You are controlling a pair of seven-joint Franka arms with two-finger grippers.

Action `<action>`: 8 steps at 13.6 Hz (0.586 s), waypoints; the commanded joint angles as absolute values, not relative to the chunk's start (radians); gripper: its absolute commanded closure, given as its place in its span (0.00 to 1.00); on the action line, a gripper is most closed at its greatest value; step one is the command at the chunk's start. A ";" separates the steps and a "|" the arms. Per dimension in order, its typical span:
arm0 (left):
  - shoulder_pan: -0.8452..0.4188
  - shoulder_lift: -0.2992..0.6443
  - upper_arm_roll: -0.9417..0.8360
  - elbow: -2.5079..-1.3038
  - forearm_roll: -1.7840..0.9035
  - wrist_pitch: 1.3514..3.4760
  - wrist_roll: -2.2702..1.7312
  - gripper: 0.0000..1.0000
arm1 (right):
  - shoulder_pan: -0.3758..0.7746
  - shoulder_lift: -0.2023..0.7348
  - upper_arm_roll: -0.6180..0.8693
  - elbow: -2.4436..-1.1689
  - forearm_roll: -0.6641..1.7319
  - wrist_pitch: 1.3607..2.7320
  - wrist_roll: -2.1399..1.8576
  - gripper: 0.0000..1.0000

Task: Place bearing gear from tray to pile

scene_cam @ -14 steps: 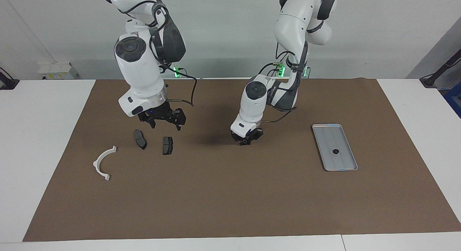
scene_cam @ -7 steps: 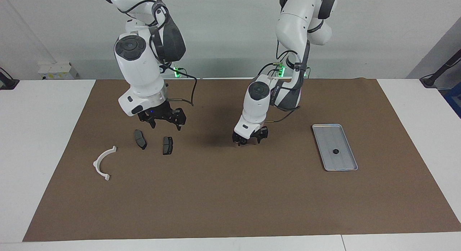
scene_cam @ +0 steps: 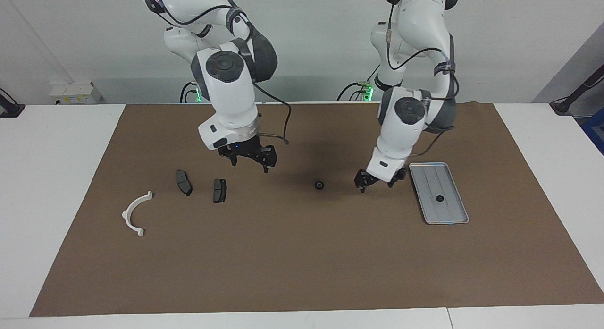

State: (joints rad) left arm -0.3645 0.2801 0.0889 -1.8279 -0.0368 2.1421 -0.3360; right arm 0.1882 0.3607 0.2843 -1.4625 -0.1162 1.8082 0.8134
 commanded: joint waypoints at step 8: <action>-0.091 0.256 0.077 -1.939 -0.034 2.238 0.077 0.14 | 0.419 0.621 0.291 -1.299 -0.248 1.926 1.173 0.00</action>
State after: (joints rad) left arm -0.1212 0.2719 0.0877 -1.8795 -0.0369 2.1802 0.0329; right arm 0.3980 0.5664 0.2864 -1.3425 -0.2044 1.9010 1.1030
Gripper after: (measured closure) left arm 0.101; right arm 0.000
